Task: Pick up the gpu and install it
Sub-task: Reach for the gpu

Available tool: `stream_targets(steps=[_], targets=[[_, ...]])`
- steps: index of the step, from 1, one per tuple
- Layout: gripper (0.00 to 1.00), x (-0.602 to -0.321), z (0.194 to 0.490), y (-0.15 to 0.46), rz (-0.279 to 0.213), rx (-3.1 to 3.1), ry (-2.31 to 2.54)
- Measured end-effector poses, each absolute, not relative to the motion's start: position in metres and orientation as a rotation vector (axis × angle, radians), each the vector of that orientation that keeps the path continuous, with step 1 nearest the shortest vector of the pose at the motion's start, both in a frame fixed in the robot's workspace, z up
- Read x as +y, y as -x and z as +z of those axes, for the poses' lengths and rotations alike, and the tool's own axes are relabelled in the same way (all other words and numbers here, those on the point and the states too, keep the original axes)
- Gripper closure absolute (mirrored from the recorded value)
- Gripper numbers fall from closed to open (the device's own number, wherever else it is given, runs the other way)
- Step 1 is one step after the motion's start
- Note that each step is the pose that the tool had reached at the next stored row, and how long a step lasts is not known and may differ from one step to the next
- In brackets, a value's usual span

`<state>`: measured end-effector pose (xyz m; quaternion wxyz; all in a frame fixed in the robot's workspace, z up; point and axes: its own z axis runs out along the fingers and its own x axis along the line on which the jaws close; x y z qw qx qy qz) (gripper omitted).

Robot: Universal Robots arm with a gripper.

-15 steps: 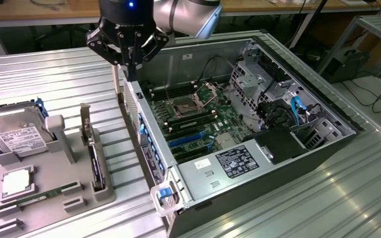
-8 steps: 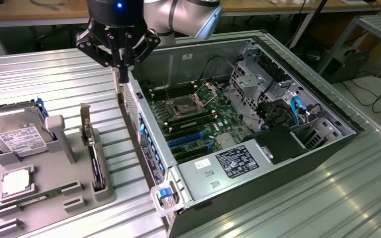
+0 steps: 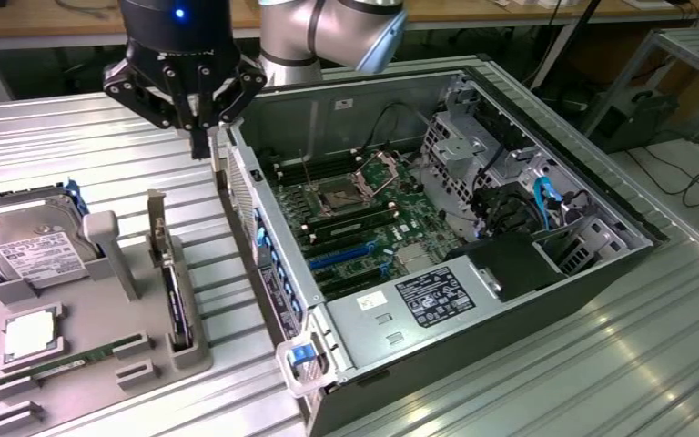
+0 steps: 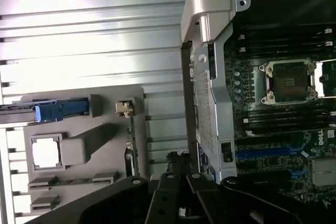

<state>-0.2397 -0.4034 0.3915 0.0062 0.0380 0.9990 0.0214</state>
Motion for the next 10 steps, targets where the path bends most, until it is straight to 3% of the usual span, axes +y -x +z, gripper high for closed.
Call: stream_targets(steps=[10], targets=[[0.89,-0.415,0.391,0.262,0.067,3.127,-0.119]])
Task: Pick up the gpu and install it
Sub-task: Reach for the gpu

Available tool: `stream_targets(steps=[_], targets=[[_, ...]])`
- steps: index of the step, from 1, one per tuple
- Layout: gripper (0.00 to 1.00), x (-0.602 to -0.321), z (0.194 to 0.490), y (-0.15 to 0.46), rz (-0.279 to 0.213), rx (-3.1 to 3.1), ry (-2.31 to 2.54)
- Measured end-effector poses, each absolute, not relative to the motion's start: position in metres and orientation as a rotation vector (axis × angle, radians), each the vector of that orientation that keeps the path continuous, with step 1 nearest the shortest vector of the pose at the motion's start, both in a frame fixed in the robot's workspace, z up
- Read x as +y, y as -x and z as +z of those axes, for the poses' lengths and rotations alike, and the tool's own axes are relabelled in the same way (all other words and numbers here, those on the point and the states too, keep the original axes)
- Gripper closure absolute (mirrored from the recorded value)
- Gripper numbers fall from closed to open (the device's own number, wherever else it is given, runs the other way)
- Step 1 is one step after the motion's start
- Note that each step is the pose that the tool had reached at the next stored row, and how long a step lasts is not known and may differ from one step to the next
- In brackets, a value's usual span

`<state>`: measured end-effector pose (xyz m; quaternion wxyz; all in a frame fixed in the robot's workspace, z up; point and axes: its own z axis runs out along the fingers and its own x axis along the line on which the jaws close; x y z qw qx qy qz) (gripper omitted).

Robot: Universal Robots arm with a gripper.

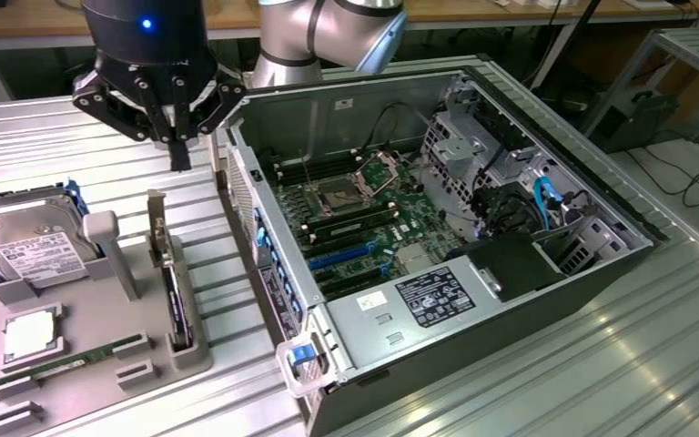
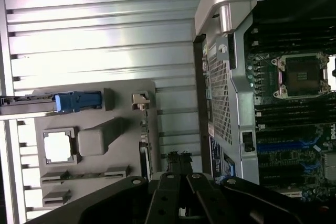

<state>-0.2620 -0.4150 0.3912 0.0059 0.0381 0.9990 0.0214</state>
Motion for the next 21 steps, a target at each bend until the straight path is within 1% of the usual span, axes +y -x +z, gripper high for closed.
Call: stream_targets(steps=[14,21], targets=[[0.89,-0.431,0.391,0.305,0.067,3.127,-0.119],[0.89,-0.432,0.391,0.307,0.067,3.127,-0.119]])
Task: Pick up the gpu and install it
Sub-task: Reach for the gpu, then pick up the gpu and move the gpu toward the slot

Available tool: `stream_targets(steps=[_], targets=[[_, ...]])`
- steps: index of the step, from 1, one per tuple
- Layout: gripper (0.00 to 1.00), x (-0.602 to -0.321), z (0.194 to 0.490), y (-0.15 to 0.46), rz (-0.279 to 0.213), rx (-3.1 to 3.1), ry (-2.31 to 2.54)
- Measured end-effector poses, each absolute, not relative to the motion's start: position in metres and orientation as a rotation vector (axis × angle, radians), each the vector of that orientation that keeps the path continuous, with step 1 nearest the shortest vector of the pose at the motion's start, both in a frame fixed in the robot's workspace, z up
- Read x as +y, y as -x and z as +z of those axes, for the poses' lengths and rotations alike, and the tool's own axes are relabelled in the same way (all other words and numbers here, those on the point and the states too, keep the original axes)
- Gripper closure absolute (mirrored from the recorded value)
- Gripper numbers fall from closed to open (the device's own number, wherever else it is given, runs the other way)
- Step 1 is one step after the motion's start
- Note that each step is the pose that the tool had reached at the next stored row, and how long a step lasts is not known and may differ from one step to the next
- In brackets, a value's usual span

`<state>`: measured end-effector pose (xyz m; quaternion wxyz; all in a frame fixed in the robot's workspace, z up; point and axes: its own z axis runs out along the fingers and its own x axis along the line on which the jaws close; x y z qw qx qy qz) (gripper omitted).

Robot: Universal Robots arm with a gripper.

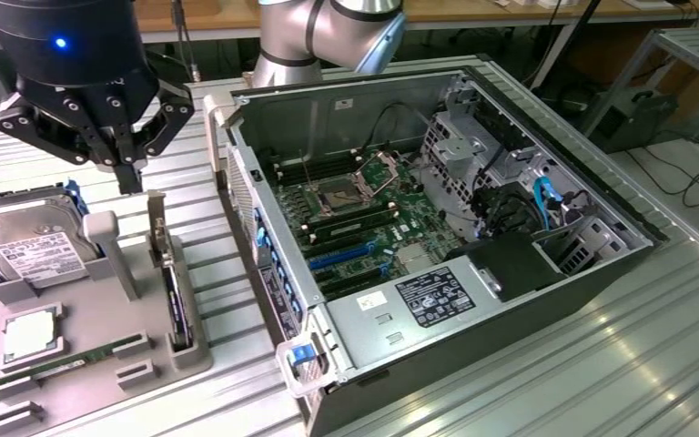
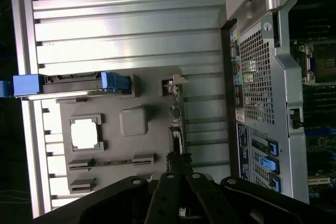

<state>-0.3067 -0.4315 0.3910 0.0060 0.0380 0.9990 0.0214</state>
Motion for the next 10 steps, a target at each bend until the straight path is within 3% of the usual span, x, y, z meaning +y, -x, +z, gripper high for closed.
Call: stream_targets(steps=[9,10], targets=[[0.89,-0.4315,0.3910,0.3073,0.067,3.127,-0.119],[0.83,-0.4315,0.3910,0.3074,0.067,3.127,-0.119]])
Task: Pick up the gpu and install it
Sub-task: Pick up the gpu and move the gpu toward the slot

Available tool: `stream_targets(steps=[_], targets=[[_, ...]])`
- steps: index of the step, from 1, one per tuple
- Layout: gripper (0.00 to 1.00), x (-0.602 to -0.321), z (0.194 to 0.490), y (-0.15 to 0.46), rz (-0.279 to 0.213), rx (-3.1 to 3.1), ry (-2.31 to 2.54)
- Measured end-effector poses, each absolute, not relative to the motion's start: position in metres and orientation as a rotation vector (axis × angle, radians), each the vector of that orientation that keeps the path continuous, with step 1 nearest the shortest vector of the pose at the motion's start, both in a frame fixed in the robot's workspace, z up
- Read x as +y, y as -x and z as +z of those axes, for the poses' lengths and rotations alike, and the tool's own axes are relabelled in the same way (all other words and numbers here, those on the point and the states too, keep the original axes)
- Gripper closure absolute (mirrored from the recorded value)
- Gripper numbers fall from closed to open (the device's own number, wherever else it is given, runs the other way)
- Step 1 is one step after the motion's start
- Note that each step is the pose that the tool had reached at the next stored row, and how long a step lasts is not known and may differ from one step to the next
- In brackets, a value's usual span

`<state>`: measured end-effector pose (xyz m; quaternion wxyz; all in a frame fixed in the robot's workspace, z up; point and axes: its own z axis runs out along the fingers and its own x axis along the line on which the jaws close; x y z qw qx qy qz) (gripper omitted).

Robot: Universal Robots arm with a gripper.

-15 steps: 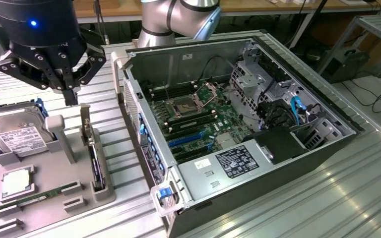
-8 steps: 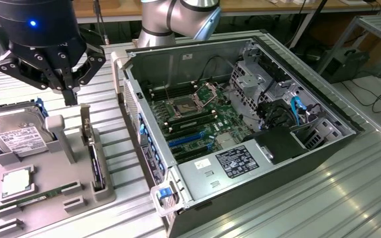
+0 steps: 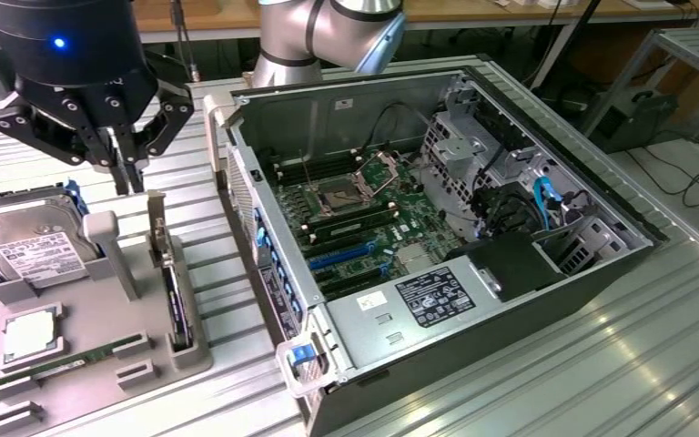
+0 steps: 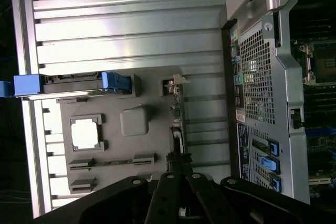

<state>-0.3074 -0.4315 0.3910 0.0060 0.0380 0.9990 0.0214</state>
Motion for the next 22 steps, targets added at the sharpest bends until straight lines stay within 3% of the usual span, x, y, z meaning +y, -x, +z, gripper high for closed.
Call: stream_targets(steps=[1,4,8,10,14,22], targets=[[0.76,-0.432,0.391,0.307,0.067,3.127,-0.119],[0.70,-0.432,0.391,0.308,0.067,3.127,-0.119],[0.46,-0.432,0.391,0.308,0.067,3.127,-0.119],[0.46,-0.432,0.391,0.308,0.067,3.127,-0.118],[0.27,-0.432,0.387,0.308,0.062,3.129,-0.081],[0.27,-0.442,0.373,0.308,0.062,3.133,-0.055]])
